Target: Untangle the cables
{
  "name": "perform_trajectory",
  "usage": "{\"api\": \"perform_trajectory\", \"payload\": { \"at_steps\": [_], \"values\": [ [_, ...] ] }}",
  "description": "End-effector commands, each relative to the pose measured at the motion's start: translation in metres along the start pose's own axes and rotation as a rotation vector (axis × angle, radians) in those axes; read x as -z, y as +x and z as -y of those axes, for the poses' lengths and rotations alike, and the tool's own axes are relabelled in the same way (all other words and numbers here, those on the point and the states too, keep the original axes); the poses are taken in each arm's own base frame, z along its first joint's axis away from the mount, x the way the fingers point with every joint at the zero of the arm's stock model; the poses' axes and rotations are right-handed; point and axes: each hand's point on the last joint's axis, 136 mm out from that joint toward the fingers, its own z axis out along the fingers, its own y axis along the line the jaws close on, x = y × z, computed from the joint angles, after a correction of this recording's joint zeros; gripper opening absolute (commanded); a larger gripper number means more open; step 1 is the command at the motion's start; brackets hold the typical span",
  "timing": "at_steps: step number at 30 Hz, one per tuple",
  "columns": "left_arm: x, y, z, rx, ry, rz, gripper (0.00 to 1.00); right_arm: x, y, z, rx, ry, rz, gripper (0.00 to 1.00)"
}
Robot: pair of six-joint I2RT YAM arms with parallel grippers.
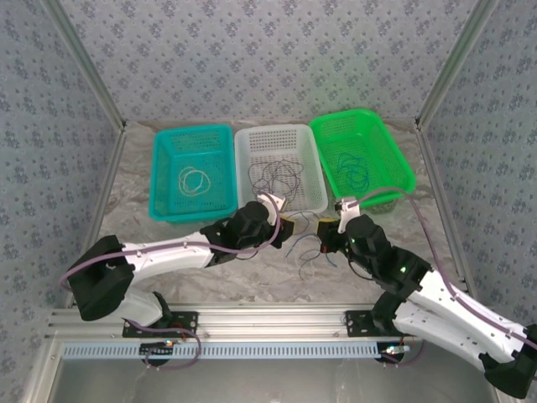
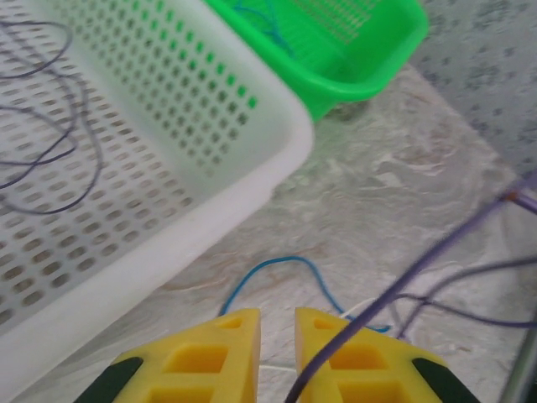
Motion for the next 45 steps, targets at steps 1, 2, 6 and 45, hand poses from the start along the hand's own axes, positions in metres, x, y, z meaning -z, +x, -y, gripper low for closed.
{"api": "perform_trajectory", "payload": {
  "at_steps": [1,2,6,45],
  "values": [
    [0.005,0.010,-0.020,-0.038,-0.122,-0.049,0.17,0.016,-0.021,0.008,0.002,0.055,0.070,0.00],
    [0.007,0.013,-0.023,-0.041,-0.137,-0.057,0.17,0.018,-0.022,0.010,0.004,0.064,0.074,0.00],
    [0.015,0.018,-0.038,-0.054,-0.202,-0.061,0.15,0.023,-0.024,0.014,0.002,0.084,0.081,0.00],
    [0.062,-0.022,0.062,0.145,0.299,0.328,0.73,0.017,-0.038,-0.004,-0.058,-0.005,0.145,0.00]
  ]
}}
